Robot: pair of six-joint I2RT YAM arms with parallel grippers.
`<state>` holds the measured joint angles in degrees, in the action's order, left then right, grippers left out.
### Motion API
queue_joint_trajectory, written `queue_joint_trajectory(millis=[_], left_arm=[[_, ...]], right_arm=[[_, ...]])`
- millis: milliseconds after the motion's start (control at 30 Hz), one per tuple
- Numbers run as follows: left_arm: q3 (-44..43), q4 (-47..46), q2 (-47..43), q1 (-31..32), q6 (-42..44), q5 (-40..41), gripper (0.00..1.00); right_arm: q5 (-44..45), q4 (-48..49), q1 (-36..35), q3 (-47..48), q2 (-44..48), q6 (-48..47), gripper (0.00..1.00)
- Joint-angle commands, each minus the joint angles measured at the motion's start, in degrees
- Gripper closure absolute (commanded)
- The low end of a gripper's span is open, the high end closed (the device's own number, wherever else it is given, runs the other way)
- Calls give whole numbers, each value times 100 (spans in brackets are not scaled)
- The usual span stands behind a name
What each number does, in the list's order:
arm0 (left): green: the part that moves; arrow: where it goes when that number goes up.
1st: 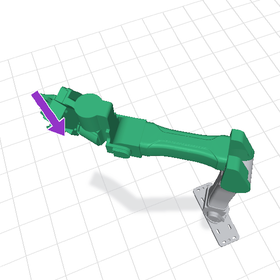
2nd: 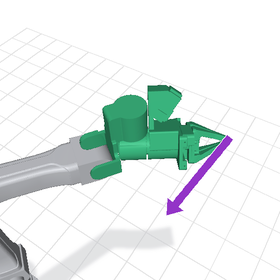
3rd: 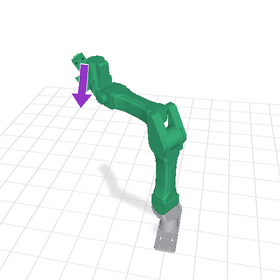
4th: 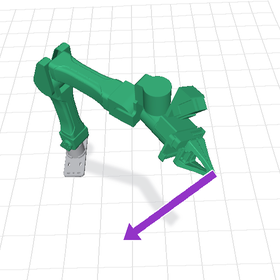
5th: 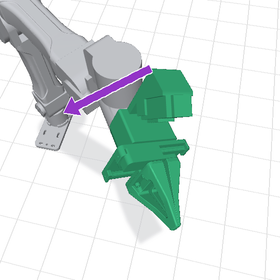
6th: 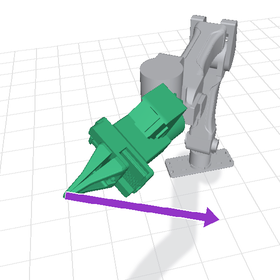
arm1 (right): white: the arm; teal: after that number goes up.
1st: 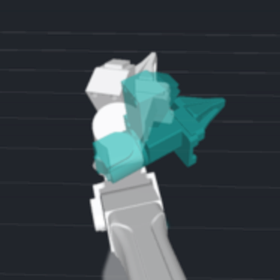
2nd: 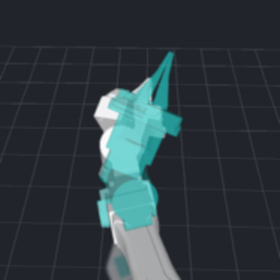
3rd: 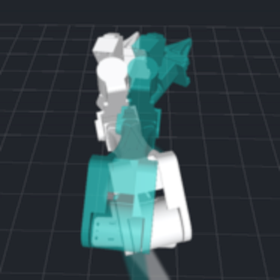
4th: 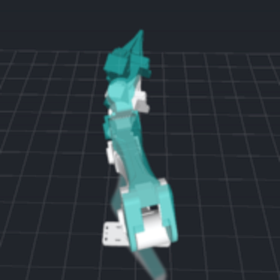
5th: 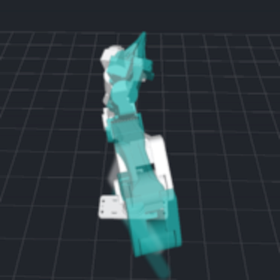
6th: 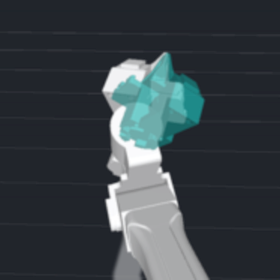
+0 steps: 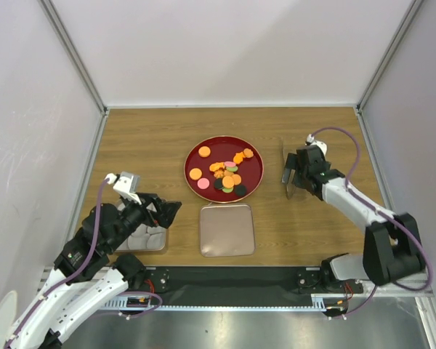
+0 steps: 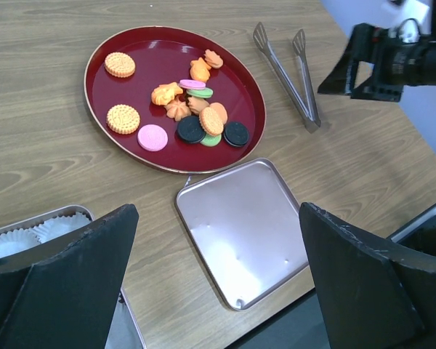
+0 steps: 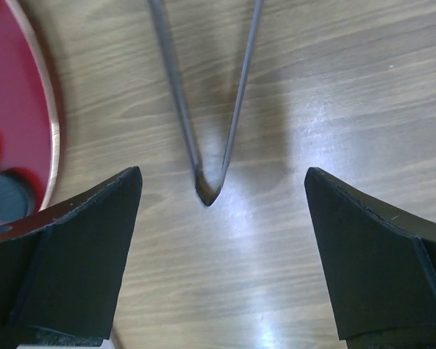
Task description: Pack the cookies
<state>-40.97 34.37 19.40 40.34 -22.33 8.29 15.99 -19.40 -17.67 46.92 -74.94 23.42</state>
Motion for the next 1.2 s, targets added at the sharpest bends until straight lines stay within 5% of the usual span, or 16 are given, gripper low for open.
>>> queue_joint_trajectory(millis=[0, 333, 800, 1167], left_arm=[[36, -246, 90, -17, 141, -126, 0], [37, -247, 143, -26, 150, -162, 0], [37, -238, 143, -26, 141, -144, 0], [37, -247, 170, -26, 141, -153, 0]], right_arm=[[142, 419, 44, 537, -615, -293, 1], [-44, 341, 299, 1530, -2278, -549, 0], [-88, 323, 221, 1874, -3123, -549, 2], [-219, 252, 291, 1847, -3177, -399, 22]])
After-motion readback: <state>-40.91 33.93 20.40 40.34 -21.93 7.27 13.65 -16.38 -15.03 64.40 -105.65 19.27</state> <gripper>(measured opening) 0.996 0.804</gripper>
